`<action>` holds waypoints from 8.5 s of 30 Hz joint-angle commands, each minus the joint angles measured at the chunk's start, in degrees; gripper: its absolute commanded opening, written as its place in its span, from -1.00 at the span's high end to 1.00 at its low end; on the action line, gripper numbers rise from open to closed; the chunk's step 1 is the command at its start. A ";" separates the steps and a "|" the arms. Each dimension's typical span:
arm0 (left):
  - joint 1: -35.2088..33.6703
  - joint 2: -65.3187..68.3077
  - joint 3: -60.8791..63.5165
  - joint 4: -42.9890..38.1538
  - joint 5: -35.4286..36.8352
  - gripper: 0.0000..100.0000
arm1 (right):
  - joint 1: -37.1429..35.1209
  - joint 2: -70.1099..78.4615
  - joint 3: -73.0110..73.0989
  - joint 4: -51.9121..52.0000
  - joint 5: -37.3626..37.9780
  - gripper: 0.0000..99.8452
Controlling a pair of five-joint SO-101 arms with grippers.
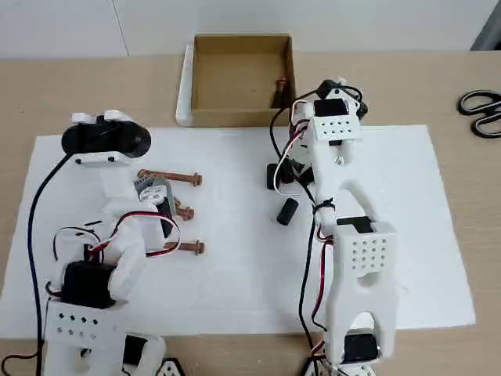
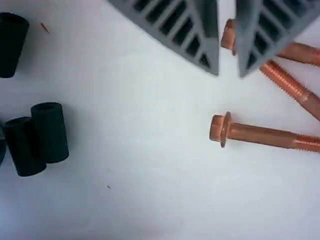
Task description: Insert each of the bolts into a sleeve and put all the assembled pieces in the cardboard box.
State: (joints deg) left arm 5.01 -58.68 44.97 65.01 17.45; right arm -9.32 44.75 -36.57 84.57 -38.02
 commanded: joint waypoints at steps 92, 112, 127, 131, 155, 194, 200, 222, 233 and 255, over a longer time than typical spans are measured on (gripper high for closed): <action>2.55 38.24 -11.38 35.43 -84.92 0.99 | 11.12 -55.52 72.00 -0.13 59.87 0.99; 2.46 39.65 -10.95 25.23 -85.10 0.99 | 10.95 -55.52 72.53 -1.36 59.52 0.99; 2.29 46.95 -8.48 18.73 -84.92 0.99 | 10.95 -55.52 72.53 -1.36 59.52 0.99; 2.29 48.35 -8.40 16.26 -84.92 0.99 | 10.95 -55.52 72.53 -1.36 59.52 0.99; 2.64 57.32 -15.08 14.15 -84.92 0.99 | 10.68 -55.52 72.53 -1.45 59.52 0.99; 4.84 67.52 -21.93 14.95 -84.84 0.98 | 10.68 -55.52 72.79 -2.42 59.52 0.99; 4.84 67.43 -22.02 15.03 -84.66 0.99 | 10.68 -55.52 72.79 -2.42 59.52 0.99; 11.69 67.43 -23.25 12.92 -77.19 0.88 | 10.95 -55.52 72.79 -2.59 59.87 0.99; 11.60 67.34 -31.60 21.80 -77.19 0.88 | 10.95 -55.52 72.79 -2.59 59.87 0.99; 10.11 69.98 -24.92 15.65 -77.36 0.88 | 11.03 -55.52 72.79 -2.59 59.87 0.99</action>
State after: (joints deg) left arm 15.56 11.12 19.21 81.98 -60.18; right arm 1.14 -8.26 36.40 82.46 21.41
